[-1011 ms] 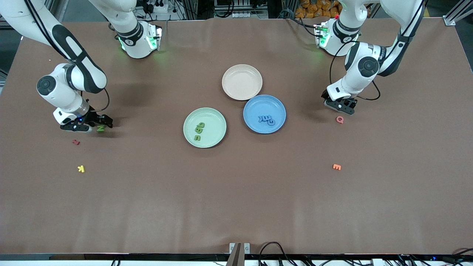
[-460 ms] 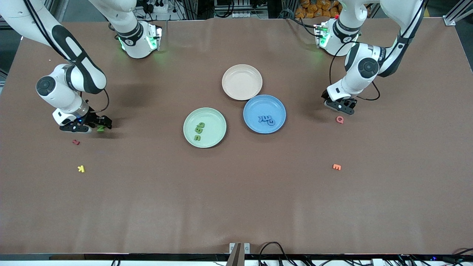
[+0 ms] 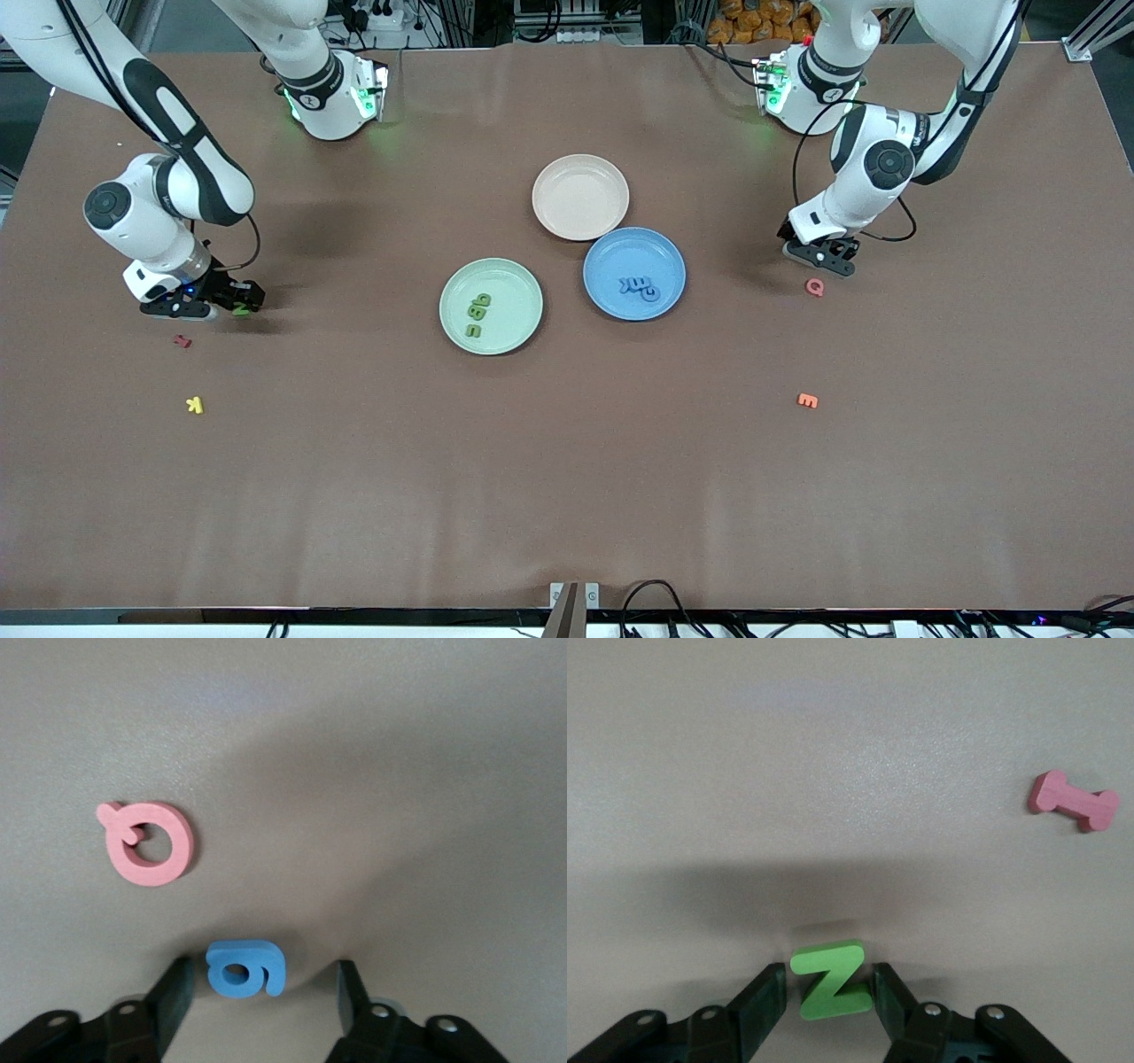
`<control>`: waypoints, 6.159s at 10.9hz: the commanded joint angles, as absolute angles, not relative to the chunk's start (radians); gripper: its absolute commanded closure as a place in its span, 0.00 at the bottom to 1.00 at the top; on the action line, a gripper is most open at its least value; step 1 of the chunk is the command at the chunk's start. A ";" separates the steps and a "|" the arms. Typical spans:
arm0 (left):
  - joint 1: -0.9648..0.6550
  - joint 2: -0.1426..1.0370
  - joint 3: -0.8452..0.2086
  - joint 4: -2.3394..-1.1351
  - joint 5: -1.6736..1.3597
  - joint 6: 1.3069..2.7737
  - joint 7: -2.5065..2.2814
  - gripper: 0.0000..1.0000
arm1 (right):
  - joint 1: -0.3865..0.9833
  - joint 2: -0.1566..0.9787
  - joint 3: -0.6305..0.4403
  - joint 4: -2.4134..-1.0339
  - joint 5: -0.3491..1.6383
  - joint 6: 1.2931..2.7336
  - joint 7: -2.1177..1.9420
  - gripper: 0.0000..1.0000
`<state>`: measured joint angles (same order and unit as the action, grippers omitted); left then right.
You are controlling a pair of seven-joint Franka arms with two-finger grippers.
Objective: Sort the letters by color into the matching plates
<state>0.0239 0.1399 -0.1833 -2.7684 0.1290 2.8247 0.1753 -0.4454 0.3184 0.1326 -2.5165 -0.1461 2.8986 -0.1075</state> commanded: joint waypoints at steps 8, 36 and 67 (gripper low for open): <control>0.026 0.137 -0.178 -2.749 0.130 2.835 0.192 1.00 | -0.479 0.301 0.146 -2.513 -0.186 2.898 -0.115 0.64; -0.481 0.321 -0.179 -2.131 -0.038 2.364 -0.503 1.00 | 0.412 0.201 0.141 -2.421 0.221 2.692 0.851 0.64; -0.057 0.155 -0.168 -1.772 0.052 1.873 -0.133 0.00 | 0.284 0.256 -0.170 -2.172 0.199 2.382 0.111 0.00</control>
<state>-0.1648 0.1723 -0.0886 -1.8212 0.0863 1.9187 -0.1458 0.3574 0.2791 -0.1702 -2.1754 0.1980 2.4149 0.2347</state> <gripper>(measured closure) 0.000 0.000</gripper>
